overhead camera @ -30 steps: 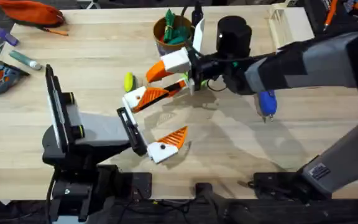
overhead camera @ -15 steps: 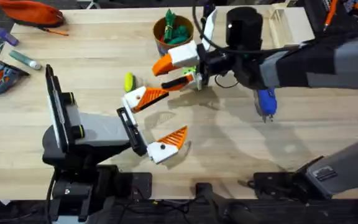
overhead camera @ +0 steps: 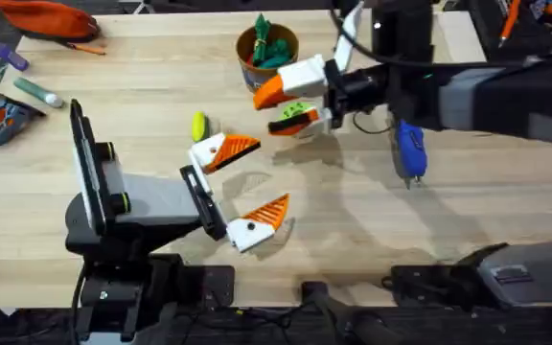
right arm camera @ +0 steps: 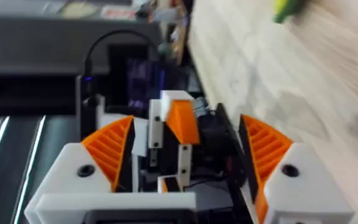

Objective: Pick up the gripper from the table and insert it into the empty holder that is missing its gripper. Then pick up a screw, insert it into the mounting hole, and use the screwdriver to tighten it. Finally, clean up the table by picking up the vegetable and placing it into the bucket.

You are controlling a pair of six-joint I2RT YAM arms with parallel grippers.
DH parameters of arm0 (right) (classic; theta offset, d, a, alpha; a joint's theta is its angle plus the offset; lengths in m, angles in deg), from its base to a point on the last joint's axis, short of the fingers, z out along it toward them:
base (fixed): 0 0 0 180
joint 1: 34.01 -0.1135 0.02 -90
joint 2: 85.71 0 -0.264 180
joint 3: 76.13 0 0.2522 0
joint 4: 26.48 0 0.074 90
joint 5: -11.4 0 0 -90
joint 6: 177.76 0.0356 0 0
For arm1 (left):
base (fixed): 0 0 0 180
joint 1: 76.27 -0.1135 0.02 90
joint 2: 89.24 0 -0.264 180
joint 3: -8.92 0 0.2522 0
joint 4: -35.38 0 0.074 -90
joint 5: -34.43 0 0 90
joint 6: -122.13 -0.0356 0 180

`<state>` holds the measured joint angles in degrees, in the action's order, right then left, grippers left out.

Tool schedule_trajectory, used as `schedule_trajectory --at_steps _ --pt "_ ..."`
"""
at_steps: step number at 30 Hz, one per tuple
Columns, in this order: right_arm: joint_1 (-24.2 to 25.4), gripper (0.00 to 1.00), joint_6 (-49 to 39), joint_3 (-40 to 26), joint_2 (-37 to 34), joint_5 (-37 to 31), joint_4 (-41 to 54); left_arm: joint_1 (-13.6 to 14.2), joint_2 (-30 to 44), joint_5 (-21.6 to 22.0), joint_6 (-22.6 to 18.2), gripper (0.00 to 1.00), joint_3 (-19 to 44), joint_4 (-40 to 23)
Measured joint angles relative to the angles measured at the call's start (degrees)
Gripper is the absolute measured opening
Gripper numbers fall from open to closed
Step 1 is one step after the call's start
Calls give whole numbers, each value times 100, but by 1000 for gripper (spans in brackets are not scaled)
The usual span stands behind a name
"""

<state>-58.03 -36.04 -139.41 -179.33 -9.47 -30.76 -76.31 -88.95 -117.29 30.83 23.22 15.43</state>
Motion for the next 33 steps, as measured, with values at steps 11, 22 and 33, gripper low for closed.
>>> schedule_trajectory --at_steps 11,22,33 --pt "146 898 -2165 -764 1261 -2815 4838 0 0 -2 0 986 0 1" --pt "-248 897 -3466 -2810 1077 -6153 7343 0 2 -2 -2 987 0 -1" --pt "-962 883 -4023 -4111 -490 -7476 7952 0 0 -2 -2 987 0 1"
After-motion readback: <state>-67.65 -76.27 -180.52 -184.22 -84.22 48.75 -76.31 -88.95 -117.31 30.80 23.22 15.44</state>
